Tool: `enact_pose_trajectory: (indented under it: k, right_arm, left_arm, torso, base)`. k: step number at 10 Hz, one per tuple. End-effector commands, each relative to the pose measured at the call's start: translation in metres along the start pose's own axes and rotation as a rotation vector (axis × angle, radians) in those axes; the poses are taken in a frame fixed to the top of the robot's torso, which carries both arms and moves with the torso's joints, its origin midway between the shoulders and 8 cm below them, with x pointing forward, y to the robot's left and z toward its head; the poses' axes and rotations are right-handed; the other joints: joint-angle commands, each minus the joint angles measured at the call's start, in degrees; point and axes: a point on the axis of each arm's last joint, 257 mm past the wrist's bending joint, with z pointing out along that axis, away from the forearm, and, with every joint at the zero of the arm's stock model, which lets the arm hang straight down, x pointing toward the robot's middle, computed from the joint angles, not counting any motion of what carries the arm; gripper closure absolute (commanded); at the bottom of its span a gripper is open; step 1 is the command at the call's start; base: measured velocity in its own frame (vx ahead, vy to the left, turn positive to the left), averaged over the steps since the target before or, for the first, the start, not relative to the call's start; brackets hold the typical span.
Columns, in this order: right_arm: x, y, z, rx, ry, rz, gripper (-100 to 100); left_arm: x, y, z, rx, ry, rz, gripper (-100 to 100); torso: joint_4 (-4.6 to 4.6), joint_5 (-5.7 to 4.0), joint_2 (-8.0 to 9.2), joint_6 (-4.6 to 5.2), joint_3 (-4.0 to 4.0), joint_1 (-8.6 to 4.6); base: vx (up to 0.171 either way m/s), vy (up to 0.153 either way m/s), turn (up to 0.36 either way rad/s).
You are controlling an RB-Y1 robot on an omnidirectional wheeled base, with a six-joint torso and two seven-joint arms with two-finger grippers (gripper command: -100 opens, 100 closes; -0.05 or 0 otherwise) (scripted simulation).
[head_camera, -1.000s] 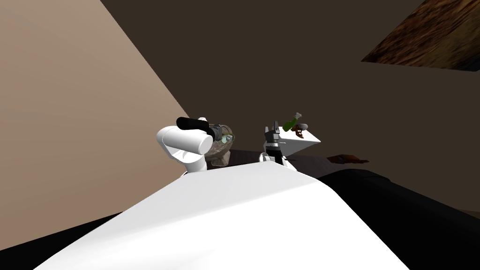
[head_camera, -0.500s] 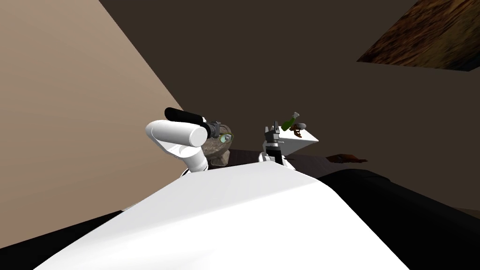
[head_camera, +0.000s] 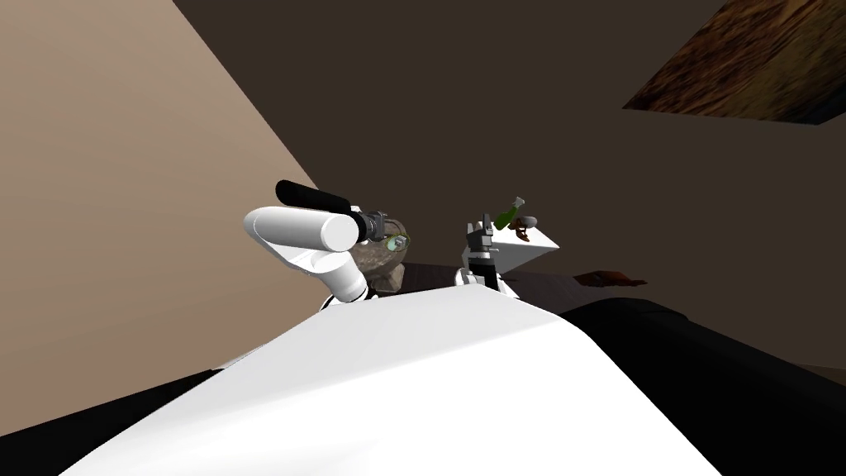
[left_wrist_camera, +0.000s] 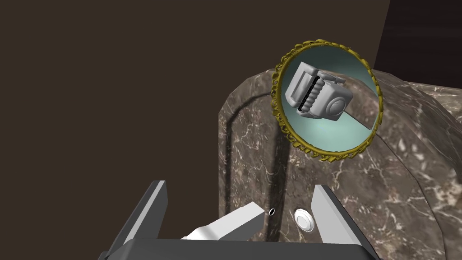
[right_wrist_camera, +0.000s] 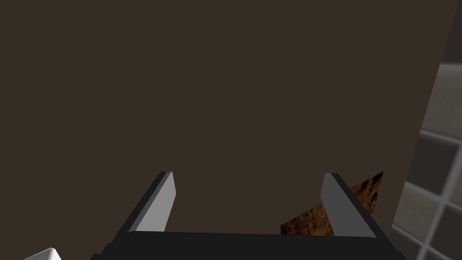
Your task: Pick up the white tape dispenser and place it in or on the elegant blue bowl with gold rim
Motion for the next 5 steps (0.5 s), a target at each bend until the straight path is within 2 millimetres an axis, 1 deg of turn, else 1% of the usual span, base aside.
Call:
enact_pose_trajectory:
  k: [1, 5]
  right_arm:
    - [0.0000, 0.0000, 0.0000, 0.000, 0.000, 0.000, 0]
    - [0.0000, 0.0000, 0.0000, 0.000, 0.000, 0.000, 0]
  left_arm:
    - [0.0000, 0.0000, 0.0000, 0.000, 0.000, 0.000, 0]
    - [0.0000, 0.0000, 0.0000, 0.000, 0.000, 0.000, 0]
  torso:
    - [0.00, 0.00, 0.00, 0.00, 0.00, 0.00]
    - [-0.01, 0.01, -0.02, 0.00, -0.01, 0.02]
  base:
    - [0.000, 0.000, 0.000]
    - [0.000, 0.000, 0.000]
